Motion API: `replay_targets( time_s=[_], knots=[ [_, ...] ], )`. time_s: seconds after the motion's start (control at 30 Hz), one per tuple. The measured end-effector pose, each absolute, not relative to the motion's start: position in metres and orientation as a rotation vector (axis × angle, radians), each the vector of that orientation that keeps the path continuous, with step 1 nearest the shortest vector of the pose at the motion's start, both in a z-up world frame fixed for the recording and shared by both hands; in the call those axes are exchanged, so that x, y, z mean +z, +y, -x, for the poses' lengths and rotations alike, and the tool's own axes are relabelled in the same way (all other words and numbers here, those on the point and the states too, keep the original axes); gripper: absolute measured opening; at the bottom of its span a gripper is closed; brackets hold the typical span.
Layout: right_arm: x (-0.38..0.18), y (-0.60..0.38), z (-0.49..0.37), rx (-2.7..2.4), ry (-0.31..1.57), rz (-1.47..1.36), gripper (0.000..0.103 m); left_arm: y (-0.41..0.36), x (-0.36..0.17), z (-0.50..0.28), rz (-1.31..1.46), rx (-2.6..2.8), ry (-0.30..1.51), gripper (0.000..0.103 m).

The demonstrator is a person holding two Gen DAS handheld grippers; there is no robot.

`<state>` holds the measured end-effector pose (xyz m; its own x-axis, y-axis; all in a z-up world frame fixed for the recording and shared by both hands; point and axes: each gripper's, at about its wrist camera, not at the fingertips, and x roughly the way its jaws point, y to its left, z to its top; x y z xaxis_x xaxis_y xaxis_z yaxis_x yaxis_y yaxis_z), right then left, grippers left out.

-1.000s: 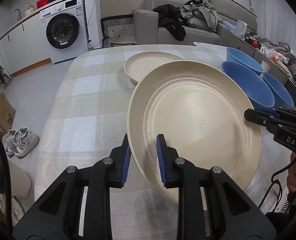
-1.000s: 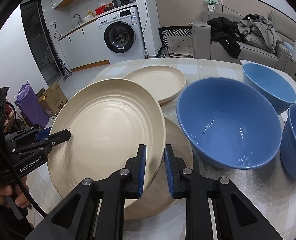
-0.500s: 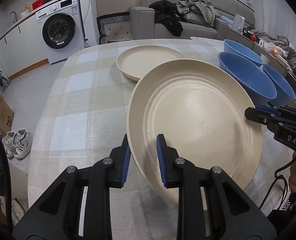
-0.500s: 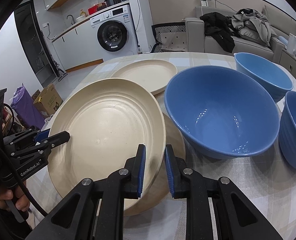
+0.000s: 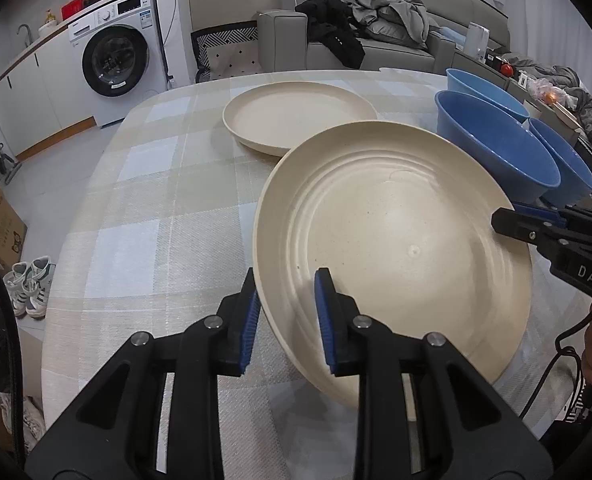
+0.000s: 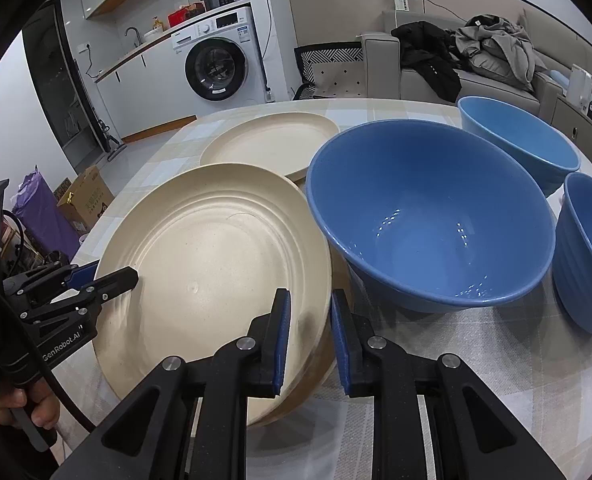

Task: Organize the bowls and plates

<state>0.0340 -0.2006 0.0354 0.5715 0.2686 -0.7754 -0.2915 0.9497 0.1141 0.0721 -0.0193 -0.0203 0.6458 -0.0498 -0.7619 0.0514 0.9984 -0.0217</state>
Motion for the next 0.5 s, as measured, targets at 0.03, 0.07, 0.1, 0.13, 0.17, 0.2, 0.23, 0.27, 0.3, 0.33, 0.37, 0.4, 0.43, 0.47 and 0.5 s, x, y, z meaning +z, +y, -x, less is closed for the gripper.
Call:
replay_targets(
  time_s=[0.03,0.07,0.1,0.13,0.17,0.2,0.23,0.27,0.3,0.33,0.37,0.4,0.43,0.47,0.5],
  knots=[
    [0.034,-0.2,-0.034,0.326,0.905,0.03,0.022,-0.02,-0.021,-0.073,-0.003,-0.057,0.868,0.023],
    [0.033,-0.2,-0.034,0.324,0.904,0.032,0.022,-0.02,-0.022,-0.073,-0.006,-0.057,0.867,0.023],
    [0.033,-0.199,-0.034,0.321,0.905,0.034,0.022,-0.021,-0.023,-0.074,-0.008,-0.057,0.867,0.023],
    [0.032,-0.199,-0.033,0.318,0.905,0.037,0.022,-0.021,-0.024,-0.074,-0.009,-0.057,0.867,0.023],
    [0.032,-0.198,-0.033,0.315,0.904,0.04,0.022,-0.021,-0.025,-0.075,-0.009,-0.055,0.867,0.023],
    [0.031,-0.197,-0.033,0.313,0.904,0.044,0.022,-0.021,-0.026,-0.075,-0.01,-0.054,0.865,0.023],
    [0.03,-0.198,-0.033,0.311,0.903,0.048,0.022,-0.022,-0.026,-0.075,-0.012,-0.053,0.864,0.023],
    [0.03,-0.197,-0.034,0.31,0.902,0.052,0.022,-0.022,-0.027,-0.076,-0.015,-0.049,0.863,0.023],
    [0.029,-0.196,-0.034,0.31,0.901,0.055,0.022,-0.022,-0.028,-0.077,-0.015,-0.045,0.862,0.023],
    [0.028,-0.197,-0.034,0.31,0.902,0.057,0.022,-0.024,-0.028,-0.076,-0.017,-0.043,0.861,0.023],
    [0.027,-0.197,-0.034,0.31,0.902,0.058,0.022,-0.025,-0.03,-0.078,-0.022,-0.042,0.86,0.024],
    [0.026,-0.197,-0.034,0.307,0.901,0.065,0.022,-0.026,-0.031,-0.078,-0.025,-0.041,0.861,0.024],
    [0.026,-0.196,-0.034,0.302,0.9,0.073,0.022,-0.027,-0.033,-0.078,-0.03,-0.037,0.86,0.024],
    [0.025,-0.195,-0.034,0.299,0.9,0.078,0.022,-0.027,-0.034,-0.079,-0.034,-0.035,0.86,0.024],
    [0.024,-0.195,-0.034,0.297,0.9,0.082,0.022,-0.028,-0.035,-0.079,-0.035,-0.034,0.86,0.024]
  ],
)
